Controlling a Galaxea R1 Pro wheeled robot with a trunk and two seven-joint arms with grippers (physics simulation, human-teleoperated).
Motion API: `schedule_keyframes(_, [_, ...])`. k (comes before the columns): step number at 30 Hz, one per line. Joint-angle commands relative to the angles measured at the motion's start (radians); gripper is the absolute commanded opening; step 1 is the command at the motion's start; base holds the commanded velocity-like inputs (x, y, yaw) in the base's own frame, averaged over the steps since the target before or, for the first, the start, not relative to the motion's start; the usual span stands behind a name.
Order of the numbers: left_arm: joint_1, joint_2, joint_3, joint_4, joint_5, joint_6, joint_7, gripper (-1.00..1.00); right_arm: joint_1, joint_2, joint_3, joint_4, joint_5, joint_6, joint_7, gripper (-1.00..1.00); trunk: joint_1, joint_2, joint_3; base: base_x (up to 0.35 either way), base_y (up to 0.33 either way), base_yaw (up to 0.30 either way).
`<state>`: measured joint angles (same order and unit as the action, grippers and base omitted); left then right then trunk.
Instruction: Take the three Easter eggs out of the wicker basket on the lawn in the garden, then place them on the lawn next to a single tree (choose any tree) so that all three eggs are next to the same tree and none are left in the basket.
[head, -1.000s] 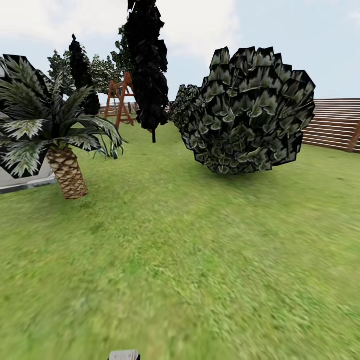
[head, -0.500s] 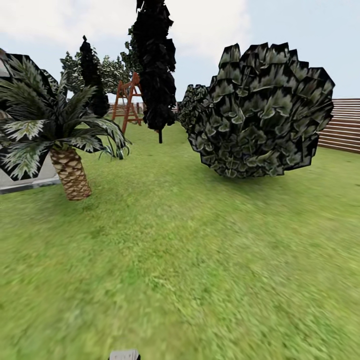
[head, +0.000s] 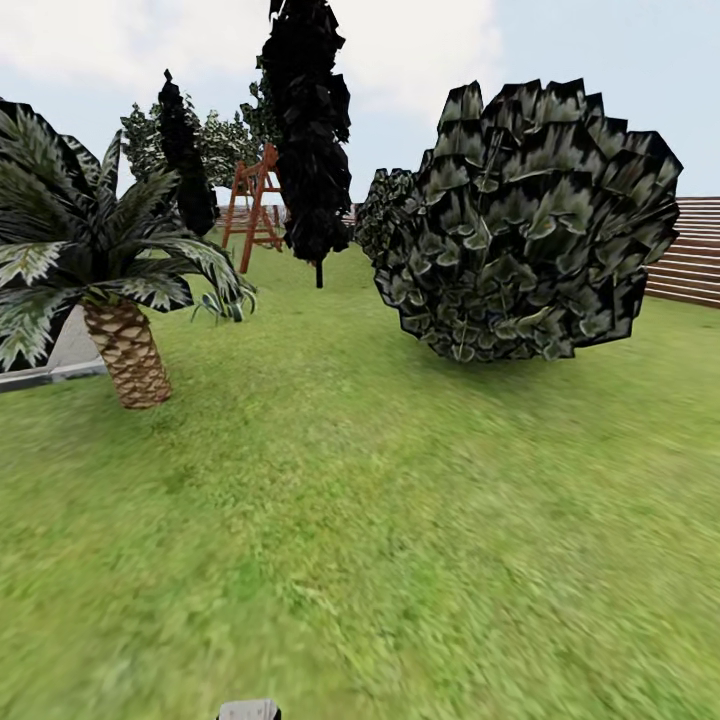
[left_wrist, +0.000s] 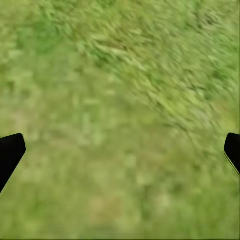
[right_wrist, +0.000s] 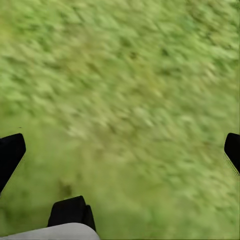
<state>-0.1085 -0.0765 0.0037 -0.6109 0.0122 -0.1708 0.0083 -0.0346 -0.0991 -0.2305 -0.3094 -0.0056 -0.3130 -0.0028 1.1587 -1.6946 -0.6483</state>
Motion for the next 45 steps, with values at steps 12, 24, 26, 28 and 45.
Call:
schedule_keyframes(12, [0.000,0.000,0.001,0.000,0.001,-0.003,0.001,1.00,-0.001,0.001,-0.001,0.001,-0.001,-0.003,0.000,1.00,0.000,0.000,-0.001,0.301,-0.116,0.000])
schedule_keyframes(24, [0.000,0.000,0.001,0.000,0.002,-0.003,0.001,1.00,-0.001,-0.001,-0.001,0.001,-0.001,-0.003,0.000,1.00,0.000,0.000,-0.001,0.300,-0.127,0.000])
schedule_keyframes(26, [0.000,0.000,0.001,0.000,0.001,-0.003,0.001,1.00,-0.001,-0.001,-0.001,0.001,-0.001,-0.003,0.000,1.00,0.000,0.000,-0.001,0.301,-0.127,0.000])
schedule_keyframes(28, [0.000,0.000,0.001,0.000,0.002,-0.003,0.001,1.00,-0.001,-0.001,-0.001,0.001,-0.001,-0.003,0.000,1.00,0.000,0.000,-0.001,0.300,-0.127,0.000])
schedule_keyframes(45, [0.000,0.000,0.000,0.000,0.002,-0.003,0.001,1.00,-0.001,-0.002,-0.001,0.000,-0.001,-0.003,0.000,1.00,0.000,0.000,-0.001,0.300,-0.127,0.042])
